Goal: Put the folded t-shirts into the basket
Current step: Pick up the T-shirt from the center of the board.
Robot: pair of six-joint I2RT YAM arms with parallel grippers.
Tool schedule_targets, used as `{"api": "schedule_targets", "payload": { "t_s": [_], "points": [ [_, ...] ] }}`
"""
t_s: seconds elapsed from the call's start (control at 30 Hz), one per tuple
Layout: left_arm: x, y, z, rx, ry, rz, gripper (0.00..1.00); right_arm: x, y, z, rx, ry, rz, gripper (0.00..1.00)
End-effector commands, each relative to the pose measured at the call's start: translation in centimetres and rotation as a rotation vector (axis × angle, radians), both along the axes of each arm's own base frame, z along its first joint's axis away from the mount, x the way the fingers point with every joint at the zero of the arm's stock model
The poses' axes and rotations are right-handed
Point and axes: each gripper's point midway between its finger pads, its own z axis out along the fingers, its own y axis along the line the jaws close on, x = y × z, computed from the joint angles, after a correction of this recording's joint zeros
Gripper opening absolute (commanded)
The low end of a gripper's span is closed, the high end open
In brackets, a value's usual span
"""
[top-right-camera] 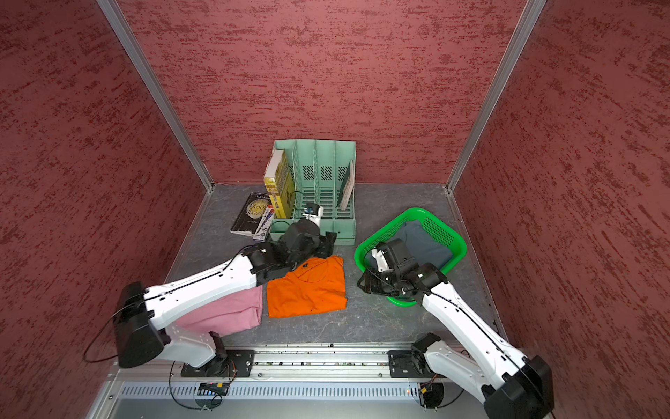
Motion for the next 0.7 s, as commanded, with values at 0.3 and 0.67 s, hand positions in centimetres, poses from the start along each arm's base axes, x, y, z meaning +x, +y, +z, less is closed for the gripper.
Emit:
{"api": "schedule_targets", "payload": {
  "t_s": [0.3, 0.67],
  "points": [
    [-3.0, 18.0, -9.7, -0.121, 0.271, 0.36, 0.75, -0.1, 9.9, -7.7, -0.176, -0.016, 0.003, 0.54],
    [-2.2, 18.4, -13.5, -0.033, 0.341, 0.357, 0.78, -1.5, 3.0, -14.3, -0.582, 0.083, -0.187, 0.36]
  ]
}}
